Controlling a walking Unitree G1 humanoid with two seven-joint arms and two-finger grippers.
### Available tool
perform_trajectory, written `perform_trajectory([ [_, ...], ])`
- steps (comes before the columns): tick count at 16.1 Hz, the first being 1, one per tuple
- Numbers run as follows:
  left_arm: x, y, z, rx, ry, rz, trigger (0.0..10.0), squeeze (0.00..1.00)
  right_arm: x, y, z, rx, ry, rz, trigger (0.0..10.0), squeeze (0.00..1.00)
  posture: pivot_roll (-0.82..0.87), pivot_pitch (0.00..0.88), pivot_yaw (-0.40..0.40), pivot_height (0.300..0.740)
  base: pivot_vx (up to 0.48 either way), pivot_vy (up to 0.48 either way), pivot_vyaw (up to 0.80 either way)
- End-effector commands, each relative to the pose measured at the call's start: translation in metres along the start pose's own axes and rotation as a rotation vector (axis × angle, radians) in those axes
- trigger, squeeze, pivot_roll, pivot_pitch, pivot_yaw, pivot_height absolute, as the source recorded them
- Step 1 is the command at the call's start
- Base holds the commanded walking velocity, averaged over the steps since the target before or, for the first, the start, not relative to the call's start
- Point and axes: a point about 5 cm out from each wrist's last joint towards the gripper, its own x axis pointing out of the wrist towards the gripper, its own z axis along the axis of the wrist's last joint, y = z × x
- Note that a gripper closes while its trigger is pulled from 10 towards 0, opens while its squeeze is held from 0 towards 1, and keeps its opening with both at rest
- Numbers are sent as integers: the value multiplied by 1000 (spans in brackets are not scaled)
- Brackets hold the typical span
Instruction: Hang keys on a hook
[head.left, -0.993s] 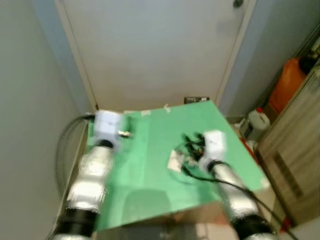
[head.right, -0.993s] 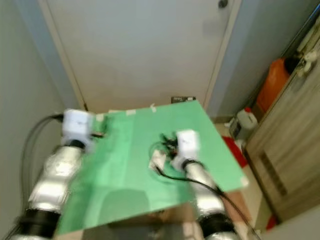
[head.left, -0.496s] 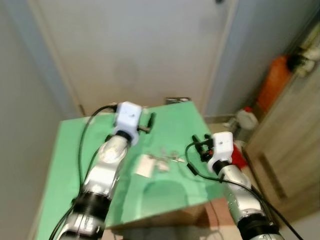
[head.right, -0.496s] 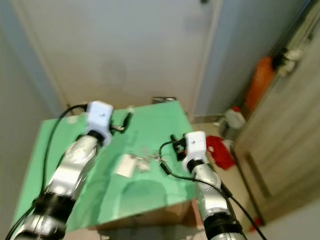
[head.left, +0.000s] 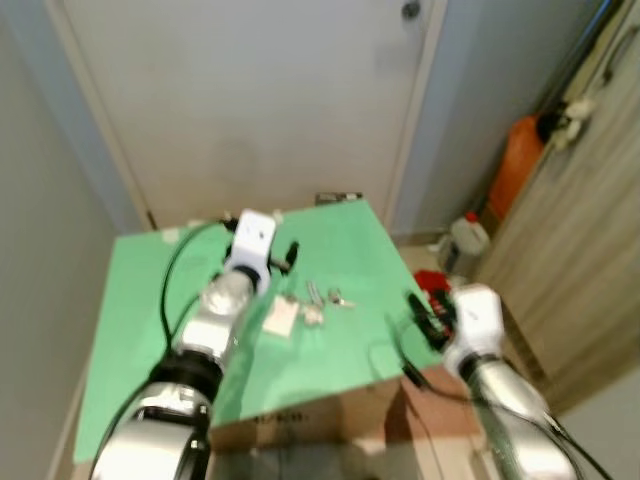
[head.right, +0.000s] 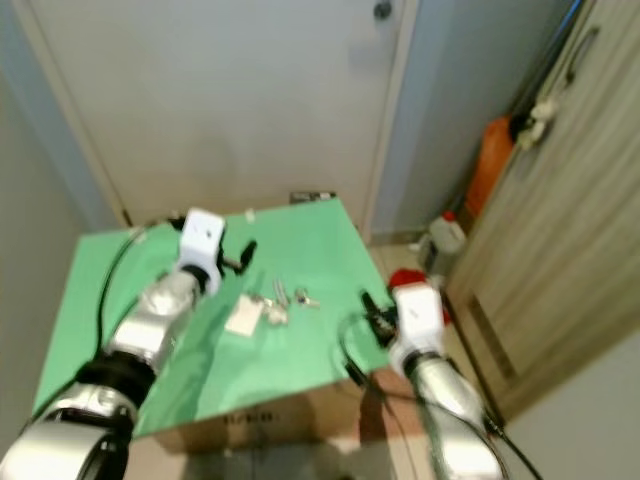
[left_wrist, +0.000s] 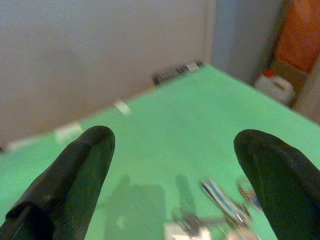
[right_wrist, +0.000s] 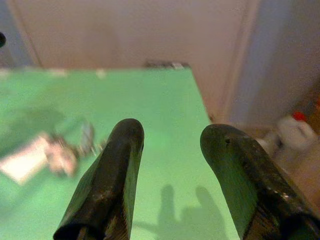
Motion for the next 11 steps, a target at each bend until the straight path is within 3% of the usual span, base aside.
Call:
perform_trajectory([
  [1,-1,-4,-10,33,23,4,10000,0,-7,-6,4,-5,4,-6,10000,0,-196,79,-29,740,0,0,0],
  [3,-4,-1,-25,-10,57,45,10000,0,-33,-15,5,-39,44,-14,10000,0,-243,121,-61,740,0,0,0],
  [5,-6,10,-29,10,74,106,10000,0,-52,-24,7,-62,86,-21,10000,0,-265,156,-92,740,0,0,0],
  [11,-15,39,-44,60,135,243,10000,0,-74,-27,11,-67,163,-3,10000,0,-257,201,-125,740,0,0,0],
])
